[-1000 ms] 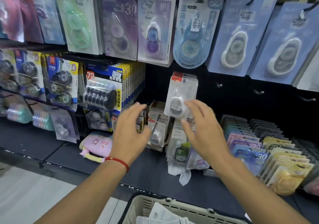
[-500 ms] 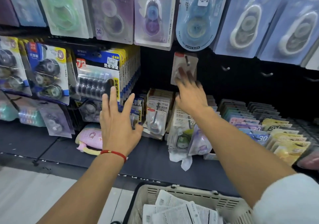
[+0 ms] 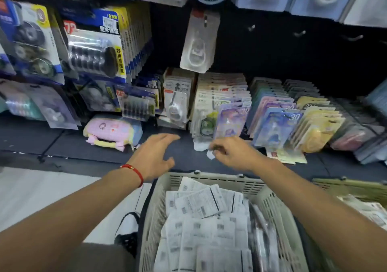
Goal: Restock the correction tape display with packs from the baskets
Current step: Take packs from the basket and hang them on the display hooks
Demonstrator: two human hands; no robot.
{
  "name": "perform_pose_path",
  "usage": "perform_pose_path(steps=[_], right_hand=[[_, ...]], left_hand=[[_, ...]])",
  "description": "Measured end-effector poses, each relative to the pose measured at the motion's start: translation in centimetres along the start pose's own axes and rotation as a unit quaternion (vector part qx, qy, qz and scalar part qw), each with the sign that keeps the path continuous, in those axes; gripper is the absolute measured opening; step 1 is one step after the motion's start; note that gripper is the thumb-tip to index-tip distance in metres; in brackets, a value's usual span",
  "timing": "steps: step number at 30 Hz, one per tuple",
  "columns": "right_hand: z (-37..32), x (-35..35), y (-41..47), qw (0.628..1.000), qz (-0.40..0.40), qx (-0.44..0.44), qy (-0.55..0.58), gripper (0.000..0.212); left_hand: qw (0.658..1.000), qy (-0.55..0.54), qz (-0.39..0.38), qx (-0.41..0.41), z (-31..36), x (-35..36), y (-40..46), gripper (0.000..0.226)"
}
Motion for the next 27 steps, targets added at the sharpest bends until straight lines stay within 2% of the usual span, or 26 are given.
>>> perform_pose_path(steps=[3,6,8,10,12,17,19,22,25,26,27], right_hand=[[0.1,5.6,-4.8,0.988,-0.148,-0.016,-0.049,0.032],[-0.3,11.0,-8.8,0.98,-0.134,-0.057,-0.134,0.067],[-0.4,13.4,-10.5,0.985,-0.099,-0.022,-0.143,0.081],[-0.1,14.6,-11.3,0.992,-0.06,0.063,-0.093,0.077],[0.3,15.2,-11.7,0.993,-0.022,0.101,-0.059,0.063],[0.8,12.4,-10.5,0.973,0.039,0.169,0.154,0.026],[0.9,10.6,-9.7,0.933,0.059,0.208,0.288,0.018],[0.6,9.7,-9.5,0.792,-0.005,0.275,0.545,0.016],[0.4,10.6,-10.0,0.69,-0.053,0.31,0.652,0.023],[0.3,11.3,-10.5,0.658,-0.057,0.332,0.673,0.033],[0.4,12.2,-11.0,0.649,-0.061,0.357,0.668,0.046]], left_hand=[[0.997,-0.036,-0.058,-0.048,0.1,4.7,-4.8,0.062],[0.987,-0.075,-0.101,-0.096,0.4,9.4,-9.1,0.06],[0.983,-0.078,-0.121,-0.117,0.5,11.6,-10.8,0.062],[0.977,-0.093,-0.125,-0.148,0.6,12.7,-11.5,0.065],[0.977,-0.101,-0.117,-0.15,0.7,13.4,-11.8,0.067],[0.99,-0.066,-0.109,-0.059,1.4,13.8,-12.2,0.079],[0.994,-0.06,-0.086,-0.014,1.7,13.6,-12.4,0.084],[0.997,-0.061,-0.036,0.029,2.2,12.7,-12.7,0.08],[0.995,-0.083,0.048,0.018,2.4,11.5,-12.5,0.053],[0.993,-0.095,0.063,0.0,2.3,11.4,-12.5,0.045],[0.992,-0.11,0.064,-0.028,2.1,11.3,-12.5,0.038]])
Point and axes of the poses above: each hand's wrist, its own y-axis towards the middle knuckle, its own x-axis out of the palm, z = x × y, the point moved 3 cm from there along y, towards the middle knuckle, and after that the axes turned 11 degrees about z, right-handed, at the moved point
